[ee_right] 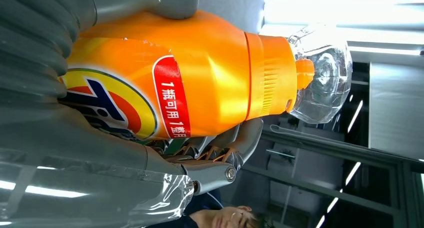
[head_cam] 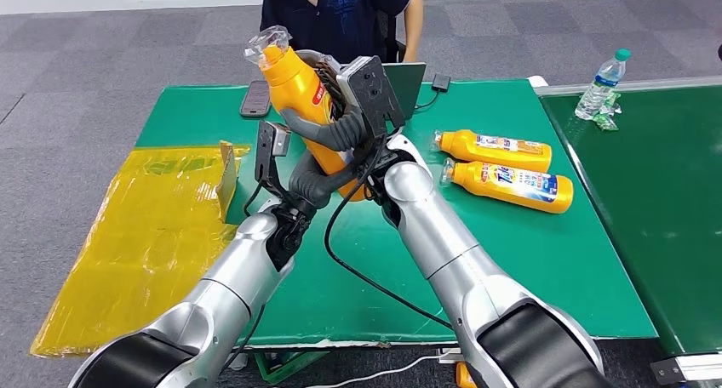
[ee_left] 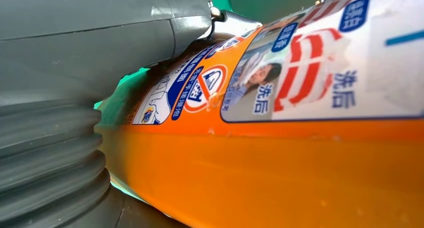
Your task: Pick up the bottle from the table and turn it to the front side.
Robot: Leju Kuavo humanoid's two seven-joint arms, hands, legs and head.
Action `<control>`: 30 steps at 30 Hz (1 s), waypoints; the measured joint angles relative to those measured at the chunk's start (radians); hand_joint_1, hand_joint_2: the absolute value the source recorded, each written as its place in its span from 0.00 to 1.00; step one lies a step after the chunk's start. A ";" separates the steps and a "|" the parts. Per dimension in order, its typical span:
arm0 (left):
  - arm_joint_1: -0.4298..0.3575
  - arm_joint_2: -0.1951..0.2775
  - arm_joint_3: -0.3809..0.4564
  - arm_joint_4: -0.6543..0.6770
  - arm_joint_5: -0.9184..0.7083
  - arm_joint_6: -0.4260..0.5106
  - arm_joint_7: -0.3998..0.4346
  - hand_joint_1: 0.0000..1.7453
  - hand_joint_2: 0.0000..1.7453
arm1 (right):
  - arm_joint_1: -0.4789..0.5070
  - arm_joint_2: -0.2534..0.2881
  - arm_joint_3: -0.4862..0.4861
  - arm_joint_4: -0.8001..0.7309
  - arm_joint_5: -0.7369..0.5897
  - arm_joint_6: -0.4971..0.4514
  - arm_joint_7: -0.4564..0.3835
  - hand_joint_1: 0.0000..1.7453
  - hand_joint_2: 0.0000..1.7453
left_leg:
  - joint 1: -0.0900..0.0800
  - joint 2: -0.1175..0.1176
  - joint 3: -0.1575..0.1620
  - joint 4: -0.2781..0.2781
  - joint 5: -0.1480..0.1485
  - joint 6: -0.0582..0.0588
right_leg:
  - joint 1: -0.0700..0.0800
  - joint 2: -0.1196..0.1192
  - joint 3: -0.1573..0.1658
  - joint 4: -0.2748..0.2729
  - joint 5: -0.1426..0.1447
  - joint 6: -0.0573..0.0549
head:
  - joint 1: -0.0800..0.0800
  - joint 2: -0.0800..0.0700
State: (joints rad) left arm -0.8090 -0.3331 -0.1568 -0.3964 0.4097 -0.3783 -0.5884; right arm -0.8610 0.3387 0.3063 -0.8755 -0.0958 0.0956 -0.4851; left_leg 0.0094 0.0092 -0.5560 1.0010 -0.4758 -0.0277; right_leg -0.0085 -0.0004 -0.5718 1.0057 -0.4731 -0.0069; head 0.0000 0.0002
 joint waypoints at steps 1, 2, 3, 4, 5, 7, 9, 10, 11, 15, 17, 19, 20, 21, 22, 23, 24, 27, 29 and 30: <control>0.000 0.000 0.000 0.000 0.000 -0.001 0.001 1.00 1.00 | 0.000 0.000 0.000 0.000 -0.001 0.000 0.000 1.00 1.00 | 0.000 0.000 0.000 0.000 0.000 0.000 | 0.000 0.000 0.000 0.000 0.000 0.000 | 0.000 0.000; 0.000 0.000 0.000 0.000 0.000 -0.002 0.002 1.00 1.00 | 0.000 0.001 0.000 0.001 -0.001 -0.001 0.000 1.00 1.00 | 0.000 0.000 0.000 0.000 0.000 0.000 | 0.000 0.000 0.000 0.000 0.000 0.000 | 0.000 0.000; 0.000 0.000 0.000 0.000 0.000 -0.003 0.003 1.00 1.00 | 0.000 0.001 0.000 0.001 -0.002 -0.001 0.000 1.00 1.00 | 0.000 0.000 0.000 0.000 0.000 0.000 | 0.000 0.000 0.000 0.000 0.000 0.000 | 0.000 0.000; 0.000 0.000 0.000 0.000 0.000 -0.004 0.004 1.00 1.00 | 0.000 0.001 0.000 0.002 -0.002 -0.002 0.000 1.00 1.00 | 0.000 0.000 0.000 0.000 0.000 0.000 | 0.000 0.000 0.000 0.000 0.000 0.000 | 0.000 0.000; 0.000 0.000 0.000 0.000 0.000 -0.004 0.005 1.00 1.00 | 0.000 0.001 0.000 0.003 -0.003 -0.002 -0.001 1.00 1.00 | 0.000 0.000 0.000 0.000 0.000 0.000 | 0.000 0.000 0.000 0.000 0.000 0.000 | 0.000 0.000; 0.000 0.000 0.000 0.000 0.000 -0.004 0.006 1.00 1.00 | 0.000 0.001 0.000 0.004 -0.003 -0.003 -0.001 1.00 1.00 | 0.000 0.000 0.000 0.000 0.000 0.000 | 0.000 0.000 0.000 0.000 0.000 0.000 | 0.000 0.000; 0.000 0.000 0.000 0.000 0.000 -0.005 0.007 1.00 1.00 | 0.000 0.001 0.000 0.005 -0.003 -0.003 -0.001 1.00 1.00 | 0.000 0.000 0.000 0.000 0.000 0.000 | 0.000 0.000 0.000 0.000 0.000 0.000 | 0.000 0.000; 0.000 0.000 0.000 0.000 0.000 -0.005 0.007 1.00 1.00 | 0.000 0.001 0.000 0.005 -0.003 -0.004 -0.001 0.76 1.00 | 0.000 0.000 0.000 0.000 0.000 0.000 | 0.000 0.000 0.000 0.000 0.000 0.000 | 0.000 0.000; 0.000 0.000 0.000 0.000 0.000 -0.006 0.007 1.00 1.00 | 0.000 0.001 0.000 0.005 -0.004 -0.005 -0.001 0.51 1.00 | 0.000 0.000 0.000 0.000 0.000 0.000 | 0.000 0.000 0.000 0.000 0.000 0.000 | 0.000 0.000; 0.000 0.000 0.000 0.000 0.003 -0.013 0.009 1.00 1.00 | 0.000 0.001 0.000 0.005 -0.008 -0.006 -0.006 0.00 1.00 | 0.000 0.000 0.000 0.000 0.000 0.000 | 0.000 0.000 0.000 0.000 0.000 0.000 | 0.000 0.000; 0.000 0.000 0.000 0.000 0.005 -0.016 0.009 1.00 1.00 | 0.000 0.001 0.000 0.005 -0.010 -0.006 -0.009 0.00 1.00 | 0.000 0.000 0.000 0.000 0.000 0.000 | 0.000 0.000 0.000 0.000 0.000 0.000 | 0.000 0.000; 0.001 0.000 0.000 0.000 0.006 -0.016 0.010 1.00 1.00 | 0.000 0.002 0.000 0.007 -0.010 -0.006 -0.010 0.00 1.00 | 0.000 0.000 0.000 0.000 0.000 0.000 | 0.000 0.000 0.000 0.000 0.000 0.000 | 0.000 0.000; 0.001 0.000 0.000 0.000 0.006 -0.016 0.010 1.00 1.00 | 0.000 0.002 0.000 0.008 -0.010 -0.005 -0.010 0.00 1.00 | 0.000 0.000 0.000 0.000 0.000 0.000 | 0.000 0.000 0.000 0.000 0.000 0.000 | 0.000 0.000; 0.001 0.000 0.000 0.000 0.006 -0.016 0.010 1.00 1.00 | 0.000 0.002 0.000 0.009 -0.010 -0.005 -0.010 0.00 1.00 | 0.000 0.000 0.000 0.000 0.000 0.000 | 0.000 0.000 0.000 0.000 0.000 0.000 | 0.000 0.000; 0.001 0.000 0.000 0.000 0.006 -0.016 0.010 1.00 1.00 | 0.000 0.002 0.000 0.009 -0.010 -0.005 -0.010 0.00 1.00 | 0.000 0.000 0.000 0.000 0.000 0.000 | 0.000 0.000 0.000 0.000 0.000 0.000 | 0.000 0.000; 0.001 0.000 0.000 0.000 0.006 -0.016 0.010 1.00 1.00 | 0.000 0.002 0.000 0.010 -0.010 -0.005 -0.010 0.00 1.00 | 0.000 0.000 0.000 0.000 0.000 0.000 | 0.000 0.000 0.000 0.000 0.000 0.000 | 0.000 0.000; 0.001 0.000 0.000 0.000 0.006 -0.015 0.010 1.00 1.00 | 0.000 0.002 0.000 0.010 -0.010 -0.004 -0.010 0.00 1.00 | 0.000 0.000 0.000 0.000 0.000 0.000 | 0.000 0.000 0.000 0.000 0.000 0.000 | 0.000 0.000; 0.001 0.000 0.000 0.000 0.004 -0.010 0.010 1.00 1.00 | 0.000 0.002 0.000 0.013 -0.007 -0.006 -0.010 0.00 1.00 | 0.000 0.000 0.000 0.000 0.000 0.000 | 0.000 0.000 0.000 0.000 0.000 0.000 | 0.000 0.000; 0.001 0.002 0.000 0.000 -0.007 0.004 0.009 1.00 1.00 | 0.001 0.002 0.000 0.014 0.002 -0.011 -0.009 0.00 1.00 | 0.000 0.000 0.000 0.000 0.000 0.000 | 0.000 0.000 0.000 0.000 0.000 0.000 | 0.000 0.000; 0.001 0.004 0.000 0.000 -0.018 0.013 0.008 1.00 1.00 | 0.002 0.001 0.000 0.013 0.010 -0.014 -0.007 0.00 1.00 | 0.000 0.000 0.000 0.000 0.000 0.000 | 0.000 0.000 0.000 0.000 0.000 0.000 | 0.000 0.000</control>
State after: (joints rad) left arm -0.8084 -0.3294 -0.1568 -0.3964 0.3921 -0.3652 -0.5808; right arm -0.8586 0.3401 0.3063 -0.8623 -0.0861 0.0816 -0.4924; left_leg 0.0094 0.0092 -0.5561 1.0011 -0.4758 -0.0277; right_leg -0.0085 -0.0004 -0.5718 1.0057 -0.4731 -0.0069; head 0.0000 0.0001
